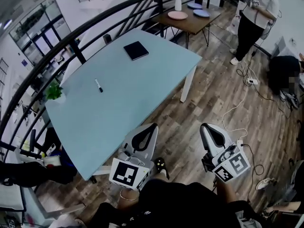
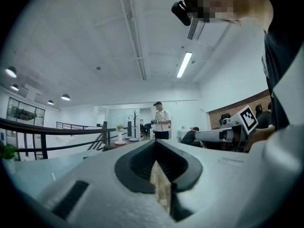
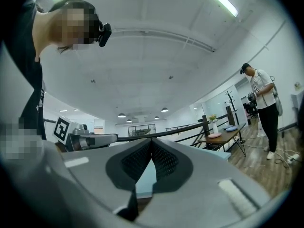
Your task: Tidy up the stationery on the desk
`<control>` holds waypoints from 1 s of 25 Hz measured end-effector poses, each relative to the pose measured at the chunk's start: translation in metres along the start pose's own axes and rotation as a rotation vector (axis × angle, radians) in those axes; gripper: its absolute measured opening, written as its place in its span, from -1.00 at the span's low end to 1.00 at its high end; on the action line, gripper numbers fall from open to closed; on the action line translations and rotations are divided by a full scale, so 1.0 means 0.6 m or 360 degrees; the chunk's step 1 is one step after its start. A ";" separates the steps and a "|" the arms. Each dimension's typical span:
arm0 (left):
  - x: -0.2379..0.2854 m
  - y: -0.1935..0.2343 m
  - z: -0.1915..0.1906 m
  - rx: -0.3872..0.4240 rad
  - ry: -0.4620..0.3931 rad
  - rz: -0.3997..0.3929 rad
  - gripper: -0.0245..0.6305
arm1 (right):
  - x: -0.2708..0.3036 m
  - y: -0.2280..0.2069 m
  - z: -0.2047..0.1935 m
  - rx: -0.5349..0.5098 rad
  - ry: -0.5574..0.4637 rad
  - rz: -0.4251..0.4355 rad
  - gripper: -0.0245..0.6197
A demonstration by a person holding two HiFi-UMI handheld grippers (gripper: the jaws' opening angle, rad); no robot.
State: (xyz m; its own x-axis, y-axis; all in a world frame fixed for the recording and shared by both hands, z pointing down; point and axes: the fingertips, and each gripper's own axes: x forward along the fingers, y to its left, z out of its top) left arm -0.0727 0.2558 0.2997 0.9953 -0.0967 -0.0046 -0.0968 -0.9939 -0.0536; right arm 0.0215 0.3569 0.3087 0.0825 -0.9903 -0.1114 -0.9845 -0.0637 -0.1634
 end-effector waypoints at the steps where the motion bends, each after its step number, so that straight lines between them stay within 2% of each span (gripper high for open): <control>1: 0.010 0.018 0.001 -0.0006 0.0001 0.0002 -0.95 | 0.018 -0.007 0.000 0.0000 0.0004 -0.0003 -0.90; 14: 0.087 0.236 -0.009 0.0002 0.0001 0.0096 -0.94 | 0.247 -0.067 -0.009 -0.0031 0.0019 0.0043 -0.91; 25: 0.123 0.315 -0.043 -0.0040 0.0051 0.0195 -0.93 | 0.349 -0.112 -0.032 -0.0009 0.0081 0.0110 -0.91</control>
State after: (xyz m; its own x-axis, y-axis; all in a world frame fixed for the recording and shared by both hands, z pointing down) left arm -0.0177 0.0597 0.3148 0.9756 -0.2185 0.0221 -0.2178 -0.9755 -0.0296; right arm 0.1016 0.1517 0.3153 0.0064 -0.9973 -0.0725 -0.9885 0.0046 -0.1514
